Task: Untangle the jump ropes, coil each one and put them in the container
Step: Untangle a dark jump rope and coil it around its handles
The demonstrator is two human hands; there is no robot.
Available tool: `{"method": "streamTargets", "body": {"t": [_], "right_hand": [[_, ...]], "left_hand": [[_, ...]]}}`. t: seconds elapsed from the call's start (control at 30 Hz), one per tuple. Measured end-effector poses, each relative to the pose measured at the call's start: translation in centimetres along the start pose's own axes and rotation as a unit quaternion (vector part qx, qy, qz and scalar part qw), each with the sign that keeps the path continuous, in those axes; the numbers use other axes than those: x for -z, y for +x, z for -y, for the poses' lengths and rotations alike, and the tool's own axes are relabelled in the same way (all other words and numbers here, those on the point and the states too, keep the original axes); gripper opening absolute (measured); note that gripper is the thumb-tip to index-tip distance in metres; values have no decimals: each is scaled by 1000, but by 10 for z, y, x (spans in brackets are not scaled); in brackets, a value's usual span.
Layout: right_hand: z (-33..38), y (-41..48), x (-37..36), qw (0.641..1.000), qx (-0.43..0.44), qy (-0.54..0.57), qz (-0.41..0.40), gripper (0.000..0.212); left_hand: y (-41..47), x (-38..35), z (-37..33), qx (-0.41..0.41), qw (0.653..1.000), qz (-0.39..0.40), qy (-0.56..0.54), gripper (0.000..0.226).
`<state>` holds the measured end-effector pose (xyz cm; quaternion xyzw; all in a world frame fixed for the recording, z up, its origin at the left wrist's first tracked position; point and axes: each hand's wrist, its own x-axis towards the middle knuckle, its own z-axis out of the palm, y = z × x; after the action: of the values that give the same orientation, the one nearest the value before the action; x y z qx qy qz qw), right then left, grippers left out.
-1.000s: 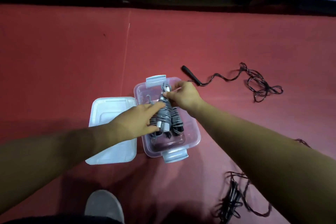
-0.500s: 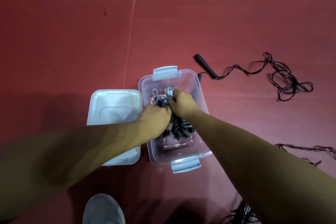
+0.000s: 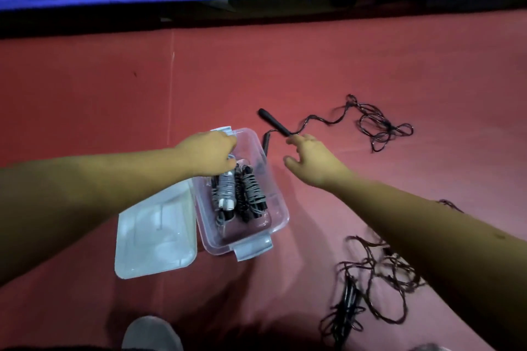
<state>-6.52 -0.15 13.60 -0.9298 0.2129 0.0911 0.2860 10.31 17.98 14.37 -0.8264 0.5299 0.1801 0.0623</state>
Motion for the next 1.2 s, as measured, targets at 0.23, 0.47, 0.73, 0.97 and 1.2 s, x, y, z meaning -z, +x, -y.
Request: {"method": "streamTargets", "body": {"t": [0.23,0.47,0.73,0.97,1.2], "right_hand": [[-103,-79,34,987,-151,6,-55,46],[-175,-146,12,966,-258,21,-16,58],[-211,-174,-47,956,-284,33,73,54],[-223,-161,-78,956,-261,82,107,16],[-225,-162,-43,930,-227,235,169,24]], "left_hand": [[34,36,-155,-99,995,18,23,33],[57,-10,-259,-102,987,107,-59,28],[56,-119,-301,-58,965,228,-114,29],[71,-176,-313,-40,964,176,-197,65],[83,-168,-307,-63,954,161,-247,28]]}}
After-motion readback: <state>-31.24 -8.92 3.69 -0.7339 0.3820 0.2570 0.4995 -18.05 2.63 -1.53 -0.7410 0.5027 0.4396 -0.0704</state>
